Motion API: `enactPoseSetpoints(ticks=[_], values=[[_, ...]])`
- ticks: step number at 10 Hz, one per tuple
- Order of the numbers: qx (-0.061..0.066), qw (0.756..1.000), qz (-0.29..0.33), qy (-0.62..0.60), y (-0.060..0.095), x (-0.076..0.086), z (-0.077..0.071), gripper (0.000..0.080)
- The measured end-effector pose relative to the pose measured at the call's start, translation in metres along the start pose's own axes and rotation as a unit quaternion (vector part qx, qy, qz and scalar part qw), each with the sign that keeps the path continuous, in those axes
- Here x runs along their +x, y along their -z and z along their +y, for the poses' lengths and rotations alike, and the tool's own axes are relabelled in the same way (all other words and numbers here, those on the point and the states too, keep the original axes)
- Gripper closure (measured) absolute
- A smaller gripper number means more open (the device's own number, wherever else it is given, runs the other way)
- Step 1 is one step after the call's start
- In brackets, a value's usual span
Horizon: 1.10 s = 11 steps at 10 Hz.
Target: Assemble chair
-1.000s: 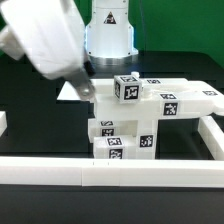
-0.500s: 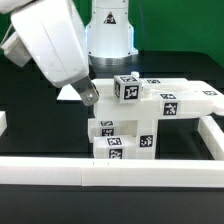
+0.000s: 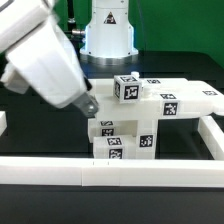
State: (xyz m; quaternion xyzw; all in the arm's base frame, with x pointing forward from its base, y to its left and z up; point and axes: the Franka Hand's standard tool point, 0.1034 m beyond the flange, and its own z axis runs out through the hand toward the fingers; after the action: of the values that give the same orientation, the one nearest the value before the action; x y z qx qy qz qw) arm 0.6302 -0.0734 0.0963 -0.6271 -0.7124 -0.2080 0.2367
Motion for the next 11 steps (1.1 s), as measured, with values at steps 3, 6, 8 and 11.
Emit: enactPoseSetpoints(ticks=[3,6,8,11], values=[[0.006,1.000,-0.002,-0.001,-0.002,0.013,0.008,0.0150],[0.000,1.000,-0.012,0.008,0.015,0.022,0.011,0.0150],[0.004,1.000,-0.005,0.001,0.011,0.015,0.006,0.0150],[0.031,0.998,0.058,-0.017,0.011,0.011,-0.005,0.0150]])
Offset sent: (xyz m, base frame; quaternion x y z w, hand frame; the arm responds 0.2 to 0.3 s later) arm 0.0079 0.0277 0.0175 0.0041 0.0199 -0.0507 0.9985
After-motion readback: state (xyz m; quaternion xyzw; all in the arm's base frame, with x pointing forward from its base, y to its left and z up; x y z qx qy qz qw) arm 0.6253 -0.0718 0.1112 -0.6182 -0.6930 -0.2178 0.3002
